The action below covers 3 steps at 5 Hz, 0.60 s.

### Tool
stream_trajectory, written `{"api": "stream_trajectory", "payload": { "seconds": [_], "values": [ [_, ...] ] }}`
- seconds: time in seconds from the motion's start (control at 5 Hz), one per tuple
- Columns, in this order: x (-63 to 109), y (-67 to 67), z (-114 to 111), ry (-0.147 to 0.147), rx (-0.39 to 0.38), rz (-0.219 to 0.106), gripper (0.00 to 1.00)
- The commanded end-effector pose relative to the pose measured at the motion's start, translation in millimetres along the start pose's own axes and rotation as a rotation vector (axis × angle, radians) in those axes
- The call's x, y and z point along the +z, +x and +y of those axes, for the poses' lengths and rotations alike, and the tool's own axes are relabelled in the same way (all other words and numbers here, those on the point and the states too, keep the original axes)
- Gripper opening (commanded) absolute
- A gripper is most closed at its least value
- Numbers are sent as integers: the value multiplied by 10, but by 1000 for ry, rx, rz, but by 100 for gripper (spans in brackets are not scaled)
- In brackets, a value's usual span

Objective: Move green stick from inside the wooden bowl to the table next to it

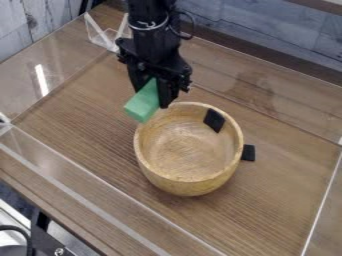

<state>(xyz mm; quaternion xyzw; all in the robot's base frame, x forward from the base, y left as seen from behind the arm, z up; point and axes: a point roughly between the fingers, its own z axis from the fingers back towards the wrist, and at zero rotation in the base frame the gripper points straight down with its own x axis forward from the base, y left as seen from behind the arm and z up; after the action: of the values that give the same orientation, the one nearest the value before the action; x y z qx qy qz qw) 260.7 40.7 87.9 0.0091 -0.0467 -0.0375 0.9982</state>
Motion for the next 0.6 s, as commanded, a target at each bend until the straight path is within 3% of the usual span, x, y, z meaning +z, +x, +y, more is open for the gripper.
{"api": "stream_trajectory", "payload": {
  "seconds": [0.0,0.2,0.4],
  "values": [
    [25,11,47,9,7,-11,0],
    [-15,-22,61,7,8,9,0],
    [-31,-49,80,7,10,30,100]
  ]
}}
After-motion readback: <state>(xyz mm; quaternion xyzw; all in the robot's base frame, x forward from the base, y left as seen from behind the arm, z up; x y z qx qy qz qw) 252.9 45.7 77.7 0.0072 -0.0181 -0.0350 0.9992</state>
